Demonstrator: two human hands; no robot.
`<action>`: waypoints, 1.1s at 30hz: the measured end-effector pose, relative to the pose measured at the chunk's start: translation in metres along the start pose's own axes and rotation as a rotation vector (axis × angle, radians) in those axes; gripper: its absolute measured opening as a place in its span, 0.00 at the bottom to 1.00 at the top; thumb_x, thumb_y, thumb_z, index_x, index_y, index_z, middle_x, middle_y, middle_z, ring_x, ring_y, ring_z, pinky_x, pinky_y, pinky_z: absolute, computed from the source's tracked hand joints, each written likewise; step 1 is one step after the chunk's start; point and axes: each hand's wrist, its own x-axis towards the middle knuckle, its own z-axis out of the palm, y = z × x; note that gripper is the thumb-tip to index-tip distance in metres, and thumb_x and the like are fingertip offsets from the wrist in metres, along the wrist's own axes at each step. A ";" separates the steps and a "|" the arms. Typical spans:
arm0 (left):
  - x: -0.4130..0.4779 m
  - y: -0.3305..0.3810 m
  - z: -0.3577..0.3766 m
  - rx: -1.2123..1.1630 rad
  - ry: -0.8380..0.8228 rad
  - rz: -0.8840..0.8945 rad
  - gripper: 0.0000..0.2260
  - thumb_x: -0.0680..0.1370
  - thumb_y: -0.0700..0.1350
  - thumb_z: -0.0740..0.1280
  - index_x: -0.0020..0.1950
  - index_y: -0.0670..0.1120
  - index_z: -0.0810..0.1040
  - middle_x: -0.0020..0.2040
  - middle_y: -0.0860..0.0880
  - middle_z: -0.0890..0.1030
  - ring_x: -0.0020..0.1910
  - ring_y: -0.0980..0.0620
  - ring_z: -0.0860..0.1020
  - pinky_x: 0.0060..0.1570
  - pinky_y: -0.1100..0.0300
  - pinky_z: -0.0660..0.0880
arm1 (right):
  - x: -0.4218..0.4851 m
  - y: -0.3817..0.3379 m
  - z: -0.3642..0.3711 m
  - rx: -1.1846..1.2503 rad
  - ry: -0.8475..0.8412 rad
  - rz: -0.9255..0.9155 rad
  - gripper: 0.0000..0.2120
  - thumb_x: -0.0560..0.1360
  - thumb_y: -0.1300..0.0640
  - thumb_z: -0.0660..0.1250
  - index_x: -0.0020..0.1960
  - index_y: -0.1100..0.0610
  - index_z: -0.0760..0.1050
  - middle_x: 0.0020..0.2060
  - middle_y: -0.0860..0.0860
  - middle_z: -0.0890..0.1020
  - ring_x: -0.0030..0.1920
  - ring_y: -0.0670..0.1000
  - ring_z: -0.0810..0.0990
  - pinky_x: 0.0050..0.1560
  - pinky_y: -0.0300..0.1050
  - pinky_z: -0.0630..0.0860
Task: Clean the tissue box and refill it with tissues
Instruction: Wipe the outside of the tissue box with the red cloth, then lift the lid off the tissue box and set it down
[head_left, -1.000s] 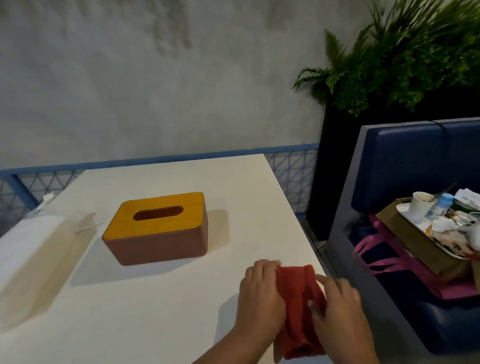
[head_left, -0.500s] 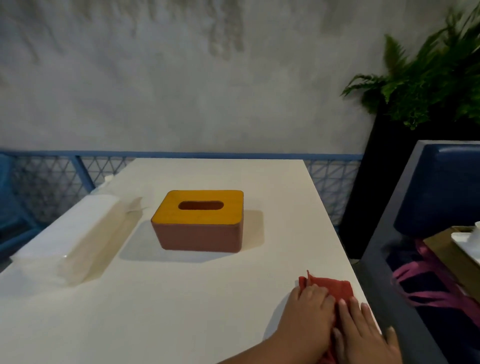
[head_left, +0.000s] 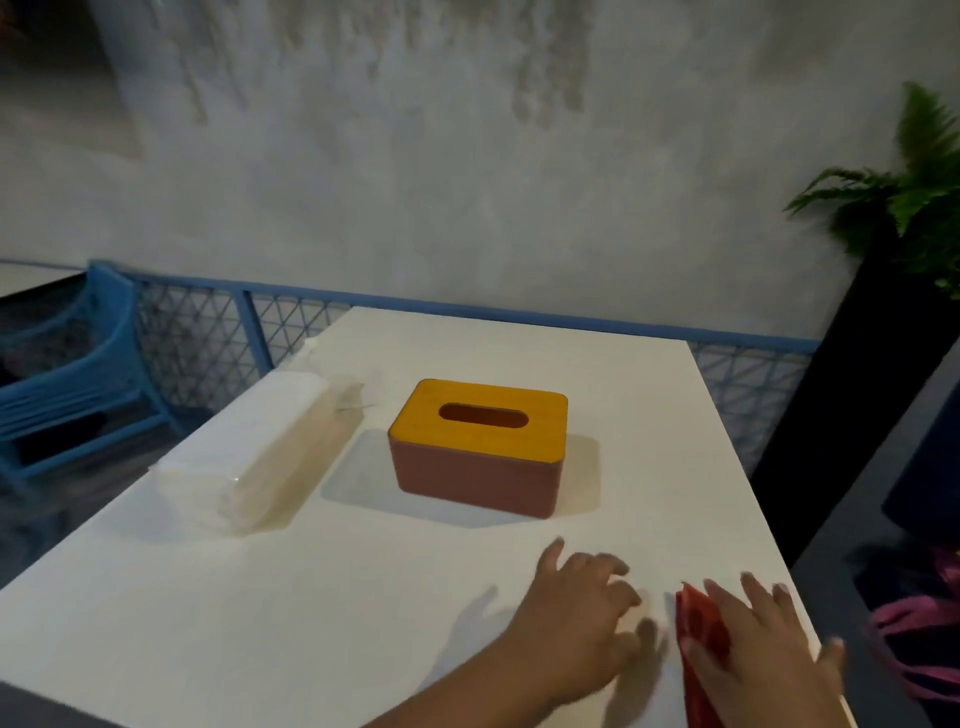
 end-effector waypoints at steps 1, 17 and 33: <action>-0.003 -0.014 -0.009 -0.015 0.078 -0.043 0.24 0.74 0.56 0.53 0.64 0.48 0.75 0.69 0.49 0.70 0.69 0.48 0.67 0.72 0.45 0.46 | 0.006 -0.012 0.000 0.027 0.043 -0.045 0.29 0.76 0.37 0.55 0.74 0.41 0.50 0.77 0.46 0.48 0.77 0.51 0.43 0.73 0.61 0.50; -0.007 -0.201 -0.092 -0.403 0.501 -0.510 0.41 0.67 0.57 0.74 0.75 0.51 0.58 0.75 0.53 0.60 0.73 0.53 0.60 0.70 0.54 0.63 | 0.098 -0.216 -0.011 0.143 0.331 -0.519 0.33 0.69 0.34 0.48 0.62 0.51 0.75 0.59 0.50 0.79 0.61 0.54 0.75 0.67 0.56 0.67; 0.002 -0.228 -0.064 -0.837 0.441 -0.461 0.39 0.63 0.47 0.79 0.64 0.65 0.60 0.57 0.69 0.67 0.53 0.74 0.69 0.44 0.80 0.67 | 0.123 -0.253 -0.020 0.063 0.080 -0.422 0.23 0.77 0.37 0.53 0.71 0.38 0.63 0.54 0.49 0.77 0.56 0.50 0.74 0.61 0.49 0.68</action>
